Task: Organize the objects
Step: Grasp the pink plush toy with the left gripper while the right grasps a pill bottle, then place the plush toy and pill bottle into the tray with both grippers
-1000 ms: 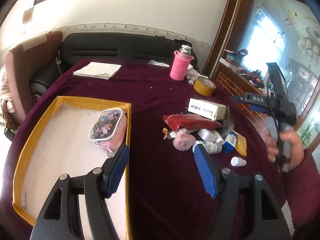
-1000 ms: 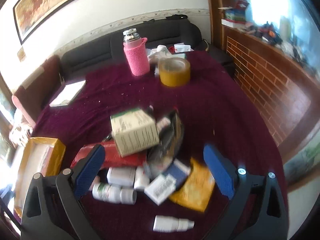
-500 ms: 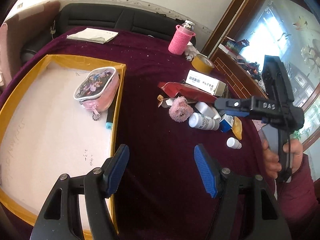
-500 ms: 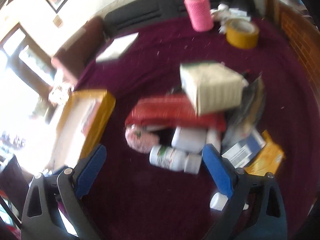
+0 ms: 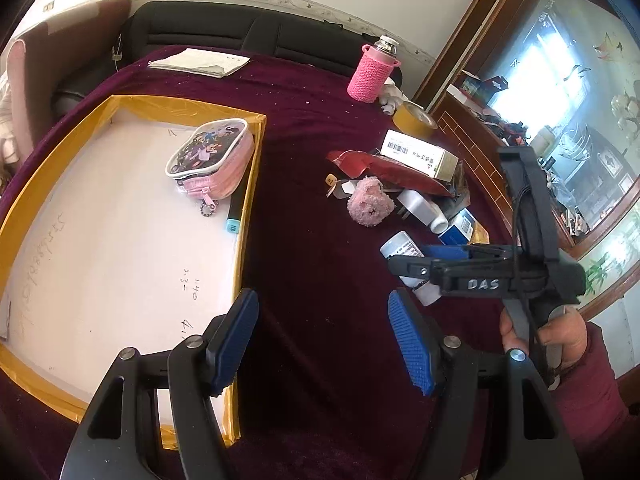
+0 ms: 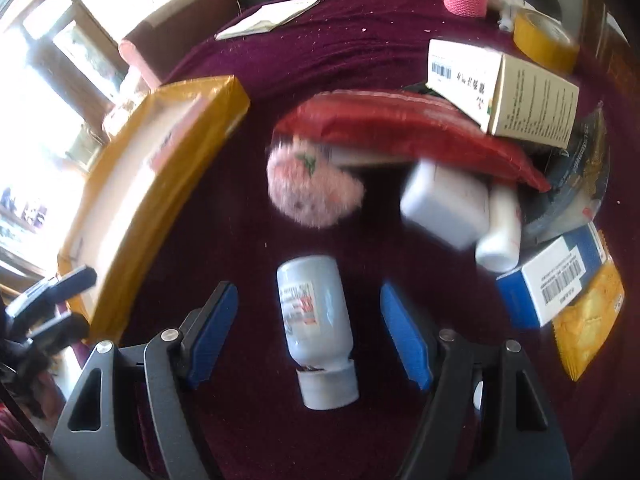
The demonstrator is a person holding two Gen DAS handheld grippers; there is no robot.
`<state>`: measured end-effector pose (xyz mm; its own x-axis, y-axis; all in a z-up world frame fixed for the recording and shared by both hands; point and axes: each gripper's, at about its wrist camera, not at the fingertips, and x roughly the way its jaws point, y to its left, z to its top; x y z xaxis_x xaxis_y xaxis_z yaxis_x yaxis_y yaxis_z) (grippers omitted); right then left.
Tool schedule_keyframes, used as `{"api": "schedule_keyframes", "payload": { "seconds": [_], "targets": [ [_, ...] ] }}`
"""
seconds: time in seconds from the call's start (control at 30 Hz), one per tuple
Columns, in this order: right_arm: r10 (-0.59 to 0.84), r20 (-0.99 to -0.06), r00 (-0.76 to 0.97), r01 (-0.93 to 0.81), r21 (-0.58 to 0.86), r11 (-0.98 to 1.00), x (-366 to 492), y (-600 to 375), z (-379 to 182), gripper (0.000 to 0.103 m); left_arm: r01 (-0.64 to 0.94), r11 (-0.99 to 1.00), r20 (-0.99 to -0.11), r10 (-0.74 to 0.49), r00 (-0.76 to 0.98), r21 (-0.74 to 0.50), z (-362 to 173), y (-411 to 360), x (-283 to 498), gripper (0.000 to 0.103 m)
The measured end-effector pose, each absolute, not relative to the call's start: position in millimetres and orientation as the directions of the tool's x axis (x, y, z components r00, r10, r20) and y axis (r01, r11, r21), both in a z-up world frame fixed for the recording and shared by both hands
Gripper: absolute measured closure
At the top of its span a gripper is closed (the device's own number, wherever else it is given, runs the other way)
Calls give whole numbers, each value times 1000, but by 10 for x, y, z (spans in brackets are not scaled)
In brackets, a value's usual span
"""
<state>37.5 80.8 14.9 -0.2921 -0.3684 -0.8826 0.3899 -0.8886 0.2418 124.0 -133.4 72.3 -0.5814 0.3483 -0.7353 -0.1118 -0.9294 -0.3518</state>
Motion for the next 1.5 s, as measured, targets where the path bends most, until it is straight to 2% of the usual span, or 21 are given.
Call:
{"api": "schedule_keyframes", "payload": {
  "seconds": [0.03,0.07,0.2,0.33,0.5,0.6,0.7,0.73,0.77,0.87,1.03,1.17,1.37,1.5],
  "targets": [
    [-316,-896,-312,379,188,-906,403,774,93,43,-119,-932,-735,345,-584,-343,749,-1293,1219,41],
    [-281,-905,-319,360,158,-919,420,769,59,71,-125,-934,-733,342,-588,-335,779,-1254,1190,42],
    [-318,-875,-364,271,227,-935,587,963,80,71,-134,-961,-745,273,-608,-242,865,-989,908,42],
    [-332,-861,-387,201,272,-941,842,1278,31,71,-123,-974,-783,226,-580,-190,693,-702,432,42],
    [-436,-815,-383,181,396,-900,974,1561,-14,71,-86,-984,-820,176,-545,-154,393,-425,-3,42],
    [-458,-802,-384,187,418,-889,997,1594,-21,71,-68,-997,-809,75,-583,-44,330,-254,-142,42],
    [-458,-799,-391,197,413,-889,1020,1565,-4,71,-100,-995,-809,63,-585,-5,221,-111,-241,42],
    [-454,-799,-394,201,407,-891,1001,1565,29,71,-114,-993,-820,69,-569,-5,174,-86,-252,58],
    [-451,-799,-397,202,403,-893,1003,1552,36,71,-123,-992,-823,89,-560,-24,154,-85,-243,83],
    [-443,-799,-406,201,395,-897,1045,1550,43,71,-144,-985,-808,159,-567,-92,251,-128,-112,83],
    [-431,-799,-420,217,373,-902,1156,1489,122,71,-186,-962,-741,273,-613,-201,659,-442,362,83],
    [-490,-768,-412,257,418,-871,1219,1357,350,71,-182,-953,-709,302,-637,-243,991,-956,611,83],
    [-662,-677,-321,356,562,-747,1018,843,784,71,-55,-983,-705,163,-691,-173,1386,-2003,622,83],
    [-742,-623,-247,360,652,-667,573,45,916,71,-3,-988,-734,115,-670,-152,1290,-2540,227,83]
  ]
}}
